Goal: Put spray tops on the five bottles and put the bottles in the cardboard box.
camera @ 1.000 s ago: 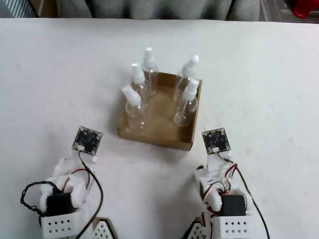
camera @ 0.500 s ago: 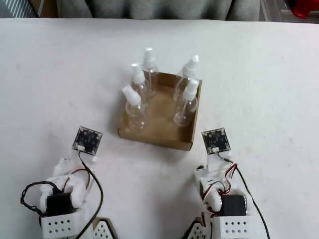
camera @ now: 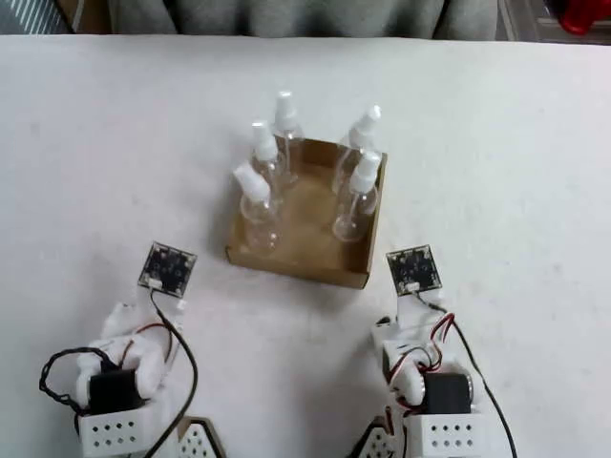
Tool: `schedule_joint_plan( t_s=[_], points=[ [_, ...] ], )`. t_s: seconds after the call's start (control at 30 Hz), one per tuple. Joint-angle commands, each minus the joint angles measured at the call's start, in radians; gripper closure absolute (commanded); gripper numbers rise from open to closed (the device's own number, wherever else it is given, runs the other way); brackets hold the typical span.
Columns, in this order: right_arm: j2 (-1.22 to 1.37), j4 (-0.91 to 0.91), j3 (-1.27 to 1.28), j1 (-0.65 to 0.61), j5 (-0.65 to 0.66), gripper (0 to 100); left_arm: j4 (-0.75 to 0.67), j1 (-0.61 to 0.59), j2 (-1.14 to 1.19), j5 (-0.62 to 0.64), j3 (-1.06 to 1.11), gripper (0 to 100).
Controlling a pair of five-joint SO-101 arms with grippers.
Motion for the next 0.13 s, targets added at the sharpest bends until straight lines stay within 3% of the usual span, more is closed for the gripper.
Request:
schedule_joint_plan(
  t_s=[0.0,0.1],
  points=[
    [-0.005,-0.001,0.009,0.005,-0.011,97.9,0.005,0.012,-0.005,-0.005,0.0,98],
    [-0.005,-0.001,0.009,0.005,-0.011,97.9,0.005,0.012,-0.005,-0.005,0.0,98]
  ],
)
